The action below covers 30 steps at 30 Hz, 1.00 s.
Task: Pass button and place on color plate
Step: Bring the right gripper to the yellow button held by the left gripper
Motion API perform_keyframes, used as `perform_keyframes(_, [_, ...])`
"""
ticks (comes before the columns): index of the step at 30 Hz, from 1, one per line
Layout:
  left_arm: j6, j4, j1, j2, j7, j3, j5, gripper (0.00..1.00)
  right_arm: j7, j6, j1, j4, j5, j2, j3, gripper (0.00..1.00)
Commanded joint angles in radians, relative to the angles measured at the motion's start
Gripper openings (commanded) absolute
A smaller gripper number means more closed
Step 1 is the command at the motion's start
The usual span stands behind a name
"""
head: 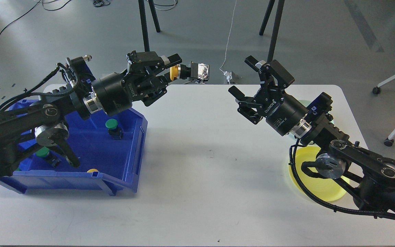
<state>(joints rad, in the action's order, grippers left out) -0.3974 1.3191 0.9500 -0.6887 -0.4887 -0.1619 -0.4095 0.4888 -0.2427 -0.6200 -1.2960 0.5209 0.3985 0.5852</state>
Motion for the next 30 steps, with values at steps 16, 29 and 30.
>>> perform_keyframes(16, [0.002, 0.0, -0.005, 0.0, 0.0, -0.001, 0.001, 0.19, 0.0, -0.001, -0.113, 0.103, 0.001, -0.144, -0.084, 0.99])
perform_keyframes(29, [-0.003, -0.012, -0.01, 0.001, 0.0, -0.001, 0.02, 0.19, 0.0, -0.001, -0.122, 0.11, -0.001, -0.168, -0.085, 0.97])
perform_keyframes(30, [-0.003, -0.014, -0.01, 0.001, 0.0, -0.001, 0.02, 0.19, 0.0, -0.001, -0.122, 0.113, 0.001, -0.17, -0.085, 0.96])
